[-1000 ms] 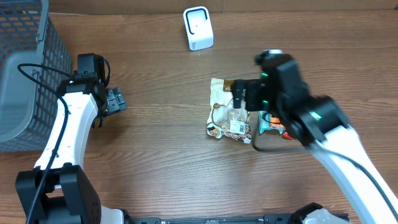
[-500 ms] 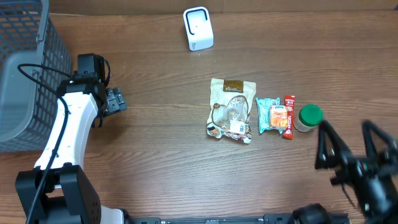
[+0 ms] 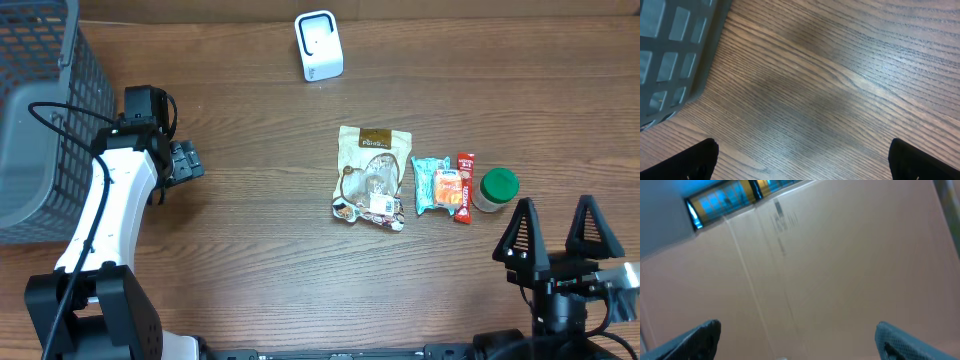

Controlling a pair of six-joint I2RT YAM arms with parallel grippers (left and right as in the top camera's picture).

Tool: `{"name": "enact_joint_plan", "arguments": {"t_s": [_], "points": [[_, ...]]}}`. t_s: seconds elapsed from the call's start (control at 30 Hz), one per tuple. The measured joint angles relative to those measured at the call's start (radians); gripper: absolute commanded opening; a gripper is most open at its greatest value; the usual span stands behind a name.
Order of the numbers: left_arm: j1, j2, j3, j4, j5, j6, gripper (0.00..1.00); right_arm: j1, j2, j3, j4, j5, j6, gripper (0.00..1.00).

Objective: Scan the item barcode

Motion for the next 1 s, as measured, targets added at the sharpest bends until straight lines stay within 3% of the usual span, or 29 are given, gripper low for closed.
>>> {"name": "enact_joint_plan", "arguments": {"t_s": [0.13,0.4,0.53,0.8,1.0], "points": [[0.0,0.0,0.0,-0.001,0.0,0.0,1.0,0.0,-0.005,-0.19,0.334,-0.016,0.0,1.0],[0.0,0.0,0.0,0.0,0.0,0.0,1.0,-0.066,-0.005,-0.397,0.488,-0.101,-0.018,1.0],[0.0,0.0,0.0,-0.001,0.0,0.0,1.0,-0.085,-0.006,-0.436,0.429,-0.185,-0.097,1.0],[0.0,0.0,0.0,0.0,0.0,0.0,1.0,-0.085,-0.007,-0.44,0.032,-0.265,-0.223,1.0],[0.0,0.0,0.0,0.0,0.0,0.0,1.0,-0.085,-0.007,-0.44,0.024,-0.28,-0.3,1.0]]}}
